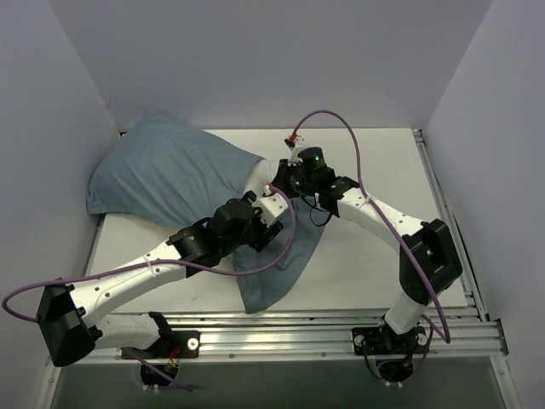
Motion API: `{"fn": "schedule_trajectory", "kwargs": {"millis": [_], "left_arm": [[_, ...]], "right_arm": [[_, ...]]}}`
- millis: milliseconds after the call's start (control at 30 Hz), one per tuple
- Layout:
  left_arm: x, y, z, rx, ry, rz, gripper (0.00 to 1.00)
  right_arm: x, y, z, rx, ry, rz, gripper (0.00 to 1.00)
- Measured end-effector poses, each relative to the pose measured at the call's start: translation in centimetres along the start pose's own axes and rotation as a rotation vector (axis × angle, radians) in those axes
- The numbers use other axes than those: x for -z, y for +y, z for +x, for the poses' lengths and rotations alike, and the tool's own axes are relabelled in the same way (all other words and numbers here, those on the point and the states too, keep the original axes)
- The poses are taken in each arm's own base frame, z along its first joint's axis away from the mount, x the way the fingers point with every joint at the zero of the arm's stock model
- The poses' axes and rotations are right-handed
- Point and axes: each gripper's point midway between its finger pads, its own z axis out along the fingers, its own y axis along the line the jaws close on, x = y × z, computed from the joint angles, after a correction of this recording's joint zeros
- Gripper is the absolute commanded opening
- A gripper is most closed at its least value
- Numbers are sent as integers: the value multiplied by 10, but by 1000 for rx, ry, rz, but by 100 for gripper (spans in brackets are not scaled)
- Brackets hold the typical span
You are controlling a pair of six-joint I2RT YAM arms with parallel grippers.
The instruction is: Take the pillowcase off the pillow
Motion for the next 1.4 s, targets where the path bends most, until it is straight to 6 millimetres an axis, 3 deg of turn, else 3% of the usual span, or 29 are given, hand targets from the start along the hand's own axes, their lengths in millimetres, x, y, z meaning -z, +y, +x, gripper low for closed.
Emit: {"fn": "schedule_trajectory", "kwargs": {"millis": [367, 433, 500, 533, 600, 633, 733, 933, 1133, 1267, 1400], "left_arm": [[-20, -4, 45, -123, 208, -20, 73], [-21, -2, 47, -128, 226, -33, 67], [-23, -1, 47, -133, 239, -45, 56], [-24, 0, 48, -133, 247, -49, 42], [-25, 0, 50, -136, 262, -52, 29], [-25, -1, 51, -138, 270, -51, 18], [-25, -5, 55, -143, 290, -38, 3], [-19, -28, 55, -124, 300, 48, 2], [-4, -61, 51, -61, 272, 179, 2], [-5, -73, 62, 1, 280, 202, 2], [-13, -77, 77, 64, 304, 177, 2]], "right_arm": [[4, -1, -2, 21, 21, 17, 0], [4, -2, -1, 23, 25, 21, 0], [4, -3, -1, 25, 24, 23, 0], [4, -3, -1, 27, 24, 24, 0], [4, -5, -2, 26, 24, 29, 0], [5, -6, -2, 26, 24, 31, 0], [6, -13, -5, 20, 19, 44, 0], [9, -26, -22, 2, -17, 82, 0], [13, -47, -61, -62, -98, 130, 0], [14, -60, -85, -109, -127, 160, 0], [14, -59, -102, -137, -123, 169, 0]]}}
